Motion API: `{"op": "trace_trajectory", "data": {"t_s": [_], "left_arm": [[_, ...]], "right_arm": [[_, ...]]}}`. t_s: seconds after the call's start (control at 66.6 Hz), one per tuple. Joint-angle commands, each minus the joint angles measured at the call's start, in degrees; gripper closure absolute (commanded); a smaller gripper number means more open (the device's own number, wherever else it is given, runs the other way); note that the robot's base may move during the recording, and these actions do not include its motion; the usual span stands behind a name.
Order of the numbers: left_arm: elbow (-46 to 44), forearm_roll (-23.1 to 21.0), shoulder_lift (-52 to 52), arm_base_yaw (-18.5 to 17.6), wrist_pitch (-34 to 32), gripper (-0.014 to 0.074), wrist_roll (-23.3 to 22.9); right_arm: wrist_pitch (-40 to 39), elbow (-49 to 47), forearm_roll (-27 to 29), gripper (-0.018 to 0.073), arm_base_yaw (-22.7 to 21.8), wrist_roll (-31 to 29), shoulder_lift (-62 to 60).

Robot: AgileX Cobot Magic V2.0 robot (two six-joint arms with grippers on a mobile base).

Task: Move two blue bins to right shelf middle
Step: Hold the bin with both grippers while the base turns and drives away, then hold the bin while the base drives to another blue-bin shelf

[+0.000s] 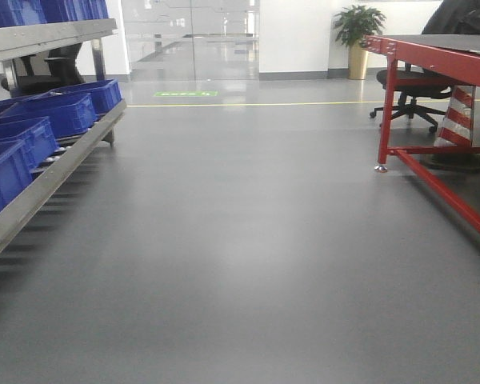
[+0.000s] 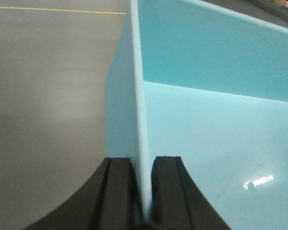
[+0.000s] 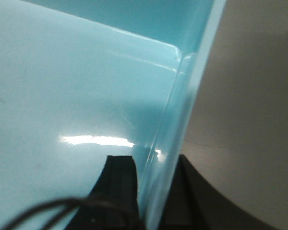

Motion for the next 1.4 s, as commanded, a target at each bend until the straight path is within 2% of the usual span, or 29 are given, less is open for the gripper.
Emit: {"op": "trace_trajectory", "data": {"t_s": [0.0, 1.381], "left_arm": [[-0.4, -3.4, -0.5, -0.4, -3.4, 0.0707, -0.5], [-0.4, -3.4, -0.5, -0.4, -3.4, 0.0707, -0.5]], "right_arm": [[-2.8, -0.5, 2.4, 0.0713, 0.1, -1.7, -0.6], [-3.0, -0.5, 2.4, 0.0713, 0.1, -1.7, -0.6]]}}
